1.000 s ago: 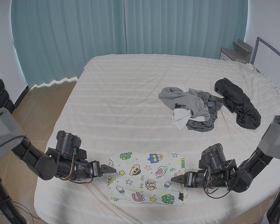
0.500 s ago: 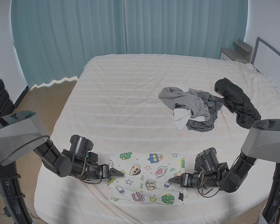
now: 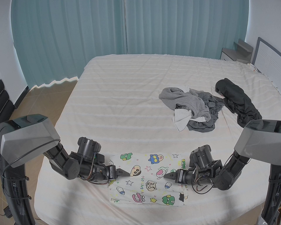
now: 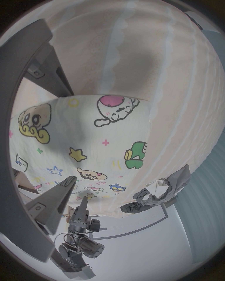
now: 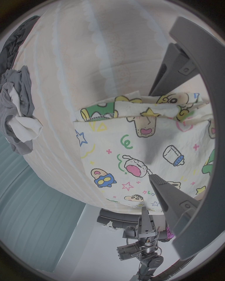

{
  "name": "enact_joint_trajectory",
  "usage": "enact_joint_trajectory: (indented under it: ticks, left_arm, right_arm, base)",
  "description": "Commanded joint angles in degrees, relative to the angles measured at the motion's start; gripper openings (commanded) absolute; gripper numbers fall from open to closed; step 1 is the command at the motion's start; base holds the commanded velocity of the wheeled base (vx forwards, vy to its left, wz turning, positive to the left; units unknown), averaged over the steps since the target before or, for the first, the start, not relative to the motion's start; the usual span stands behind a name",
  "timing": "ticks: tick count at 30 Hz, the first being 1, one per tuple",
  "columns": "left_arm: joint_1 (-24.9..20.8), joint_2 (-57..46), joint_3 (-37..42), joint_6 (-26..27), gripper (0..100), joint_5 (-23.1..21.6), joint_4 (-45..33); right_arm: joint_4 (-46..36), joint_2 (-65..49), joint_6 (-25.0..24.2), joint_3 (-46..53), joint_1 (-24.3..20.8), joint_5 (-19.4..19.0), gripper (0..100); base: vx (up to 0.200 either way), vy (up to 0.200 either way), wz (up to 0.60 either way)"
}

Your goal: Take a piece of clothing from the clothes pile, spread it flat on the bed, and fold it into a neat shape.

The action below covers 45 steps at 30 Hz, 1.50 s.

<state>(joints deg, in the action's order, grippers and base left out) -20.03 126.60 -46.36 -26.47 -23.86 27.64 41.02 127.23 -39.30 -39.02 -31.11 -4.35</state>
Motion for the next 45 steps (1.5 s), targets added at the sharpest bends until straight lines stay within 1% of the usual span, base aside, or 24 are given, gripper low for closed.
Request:
enact_joint_trajectory:
  ticks: [1,8,12,13,14,15,16,18,22,27,31,36,40,45]
  left_arm:
    - [-1.2,1.1,-1.2,-2.1,100,0.0,0.2]
    - [-2.4,1.5,-2.2,-2.5,100,0.0,0.2]
    - [-3.8,1.3,-2.3,-5.2,100,0.0,0.3]
    - [-4.1,1.2,-2.4,-5.9,100,0.0,0.4]
    - [-4.3,1.1,-2.4,-6.3,100,0.0,0.6]
    - [-4.4,1.1,-2.4,-6.3,0,0.1,0.7]
    - [-4.8,1.0,-2.2,-6.3,0,0.1,0.8]
    - [-5.0,0.8,-1.8,-6.3,0,0.1,0.8]
    - [-5.0,-0.5,-1.6,-6.2,0,0.3,0.5]
    - [-5.0,-4.2,0.3,-6.8,0,2.2,0.2]
    - [-5.3,-7.2,0.6,-10.4,0,3.4,0.2]
    - [-5.6,-9.9,0.5,-10.7,0,3.5,-1.5]
    - [-6.3,-11.6,0.3,-10.8,0,3.5,-3.5]
    - [-6.8,-12.9,0.3,-11.0,0,3.6,-3.7]
  right_arm:
    - [0.0,2.0,0.0,-1.4,-1.1,-0.1,100]
    - [0.0,3.0,-0.2,-3.3,-1.8,-0.4,100]
    - [-0.2,3.5,-0.2,-4.6,-3.6,-0.7,100]
    - [-0.2,3.8,-0.3,-5.0,-4.0,-0.7,0]
    - [-0.2,4.0,-1.0,-5.5,-4.2,-0.7,0]
    - [-0.2,4.1,-1.4,-5.7,-4.2,-0.7,0]
    - [-0.2,4.0,-2.9,-5.8,-4.4,-0.6,0]
    - [0.1,3.5,-3.9,-5.3,-4.5,-0.6,0]
    - [0.2,2.3,-4.4,-4.9,-4.5,-0.6,0]
    - [0.0,-2.0,-8.2,-4.1,-4.6,-0.5,0]
    - [-0.1,-5.0,-8.2,-2.6,-4.7,-0.4,0]
    - [-0.3,-8.3,-8.2,-1.1,-5.0,-0.2,0]
    - [-0.3,-9.6,-8.3,-0.3,-5.0,0.0,0]
    - [-0.3,-11.0,-8.3,0.8,-5.0,0.0,0]
  base:
    - [0.0,0.0,0.0]
    - [0.0,0.0,0.0]
    - [0.0,0.0,0.0]
    - [0.0,0.0,0.0]
    - [0.0,0.0,0.0]
    - [0.0,0.0,0.0]
    - [0.0,0.0,0.0]
    - [0.0,0.0,0.0]
    - [0.0,0.0,0.0]
    - [0.0,0.0,0.0]
    - [0.0,0.0,0.0]
    - [0.0,0.0,0.0]
    - [0.0,-0.2,0.0]
    - [0.0,-0.2,0.0]
